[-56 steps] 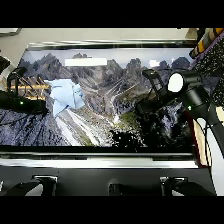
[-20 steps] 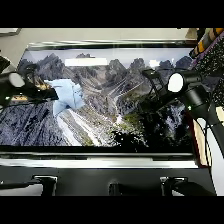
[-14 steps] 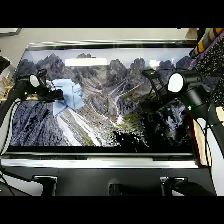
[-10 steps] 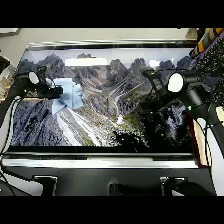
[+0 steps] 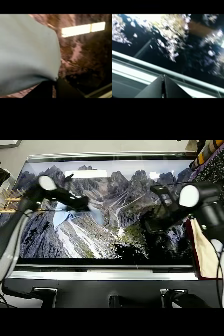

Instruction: Fold the clothes and pants, and hang the long-sleeved shirts on hangers.

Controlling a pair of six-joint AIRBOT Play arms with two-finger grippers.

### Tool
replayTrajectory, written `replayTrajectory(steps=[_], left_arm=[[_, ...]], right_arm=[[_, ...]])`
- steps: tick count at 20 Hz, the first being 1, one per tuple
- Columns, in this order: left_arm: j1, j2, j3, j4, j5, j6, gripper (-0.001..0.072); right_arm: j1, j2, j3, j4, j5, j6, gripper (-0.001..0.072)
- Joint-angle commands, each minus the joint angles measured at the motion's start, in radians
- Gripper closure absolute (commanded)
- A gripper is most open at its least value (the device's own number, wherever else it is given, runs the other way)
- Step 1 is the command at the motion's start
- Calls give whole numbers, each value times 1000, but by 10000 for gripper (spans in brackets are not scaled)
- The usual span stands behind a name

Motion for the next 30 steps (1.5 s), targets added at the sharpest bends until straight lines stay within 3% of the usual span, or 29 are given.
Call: replayTrajectory(steps=[1, 5, 10, 11, 13, 14, 15, 16, 19, 23, 25, 27, 29, 30], left_arm=[[-222, -10, 2, -71, 104, -130, 691], [-428, -86, 2, -71, 264, -220, 692], [-522, -208, 2, -100, 253, -237, 681], [-510, -201, 2, -100, 258, -233, 574], [-457, -163, 2, -99, 241, -206, 213], [-416, -135, 2, -99, 212, -176, 174], [-373, -105, 2, -91, 173, -154, 174], [-323, -68, 2, -67, 123, -154, 174], [-178, 54, 2, 28, -14, -130, 175], [-14, 211, 2, 170, -152, -123, 177], [54, 264, 2, 191, -177, -123, 177], [110, 292, 2, 190, -181, -124, 177], [146, 296, 2, 190, -182, -124, 177], [158, 293, 2, 191, -182, -124, 177]], right_arm=[[1, 109, 1, -105, 96, -4, 674], [1, 234, 1, -198, 121, -24, 676], [1, 346, 0, -251, 79, -28, 676], [1, 357, 0, -251, 56, -27, 676], [1, 361, -2, -242, 0, -8, 671], [1, 357, -10, -230, -40, 34, 606], [1, 350, -19, -212, -85, 93, 507], [1, 334, -23, -175, -129, 163, 483], [0, 242, -18, 14, -256, 235, 503], [-20, 77, 68, 80, -266, 92, 491], [-134, 35, 76, 278, -303, 29, 442], [-301, 2, 75, 478, -331, -11, 442], [-445, -50, 75, 543, -274, -65, 431], [-500, -83, 61, 545, -227, -102, 345]])
